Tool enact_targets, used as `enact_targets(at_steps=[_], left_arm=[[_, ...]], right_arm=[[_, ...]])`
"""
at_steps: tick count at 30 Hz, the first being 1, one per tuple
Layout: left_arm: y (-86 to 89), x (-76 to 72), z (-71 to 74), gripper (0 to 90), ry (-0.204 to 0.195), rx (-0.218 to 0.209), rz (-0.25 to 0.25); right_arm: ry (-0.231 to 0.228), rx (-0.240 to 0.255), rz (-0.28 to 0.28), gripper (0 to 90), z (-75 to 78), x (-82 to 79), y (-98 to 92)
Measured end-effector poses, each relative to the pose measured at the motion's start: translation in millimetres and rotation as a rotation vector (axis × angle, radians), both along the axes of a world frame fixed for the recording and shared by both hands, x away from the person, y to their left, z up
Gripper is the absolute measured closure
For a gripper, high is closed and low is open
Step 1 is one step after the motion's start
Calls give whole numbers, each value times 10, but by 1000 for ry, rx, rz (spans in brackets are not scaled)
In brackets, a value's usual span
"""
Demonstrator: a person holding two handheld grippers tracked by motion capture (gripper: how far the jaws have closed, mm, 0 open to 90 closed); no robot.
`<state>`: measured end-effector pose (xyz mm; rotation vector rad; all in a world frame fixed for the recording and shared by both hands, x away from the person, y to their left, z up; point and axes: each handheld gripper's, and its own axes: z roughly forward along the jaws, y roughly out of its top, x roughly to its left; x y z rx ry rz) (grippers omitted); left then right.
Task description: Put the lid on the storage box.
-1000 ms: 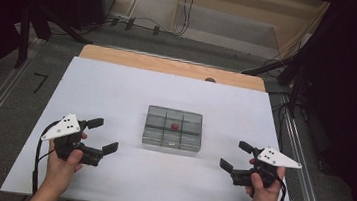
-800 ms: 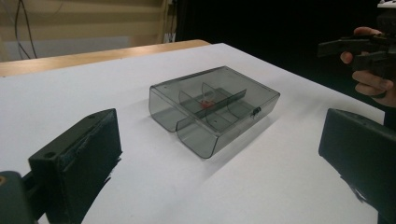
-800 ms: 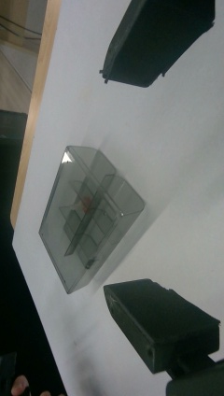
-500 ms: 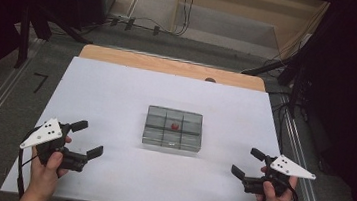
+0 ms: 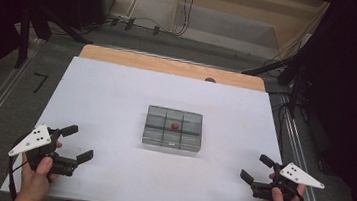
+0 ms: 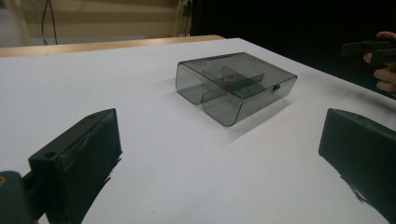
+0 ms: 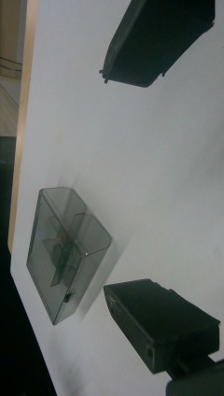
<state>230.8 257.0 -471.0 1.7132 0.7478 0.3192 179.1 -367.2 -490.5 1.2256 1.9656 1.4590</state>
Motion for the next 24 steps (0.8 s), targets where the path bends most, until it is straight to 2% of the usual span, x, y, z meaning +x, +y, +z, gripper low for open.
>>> enact_targets(at_steps=[6, 11, 14, 20, 24], left_arm=[[77, 16, -74, 0, 3, 2, 7], [124, 39, -124, 0, 5, 21, 16], [141, 63, -172, 0, 9, 31, 18], [133, 85, -228, 0, 18, 33, 27], [138, 84, -241, 0, 17, 28, 29]], right_arm=[[7, 1, -19, 0, -112, -8, -97], [16, 14, -41, 0, -182, 0, -173], [18, 5, -45, 0, -223, 11, -203], [27, 22, -61, 0, -293, 42, -223], [30, 7, -60, 0, -315, 60, -196]])
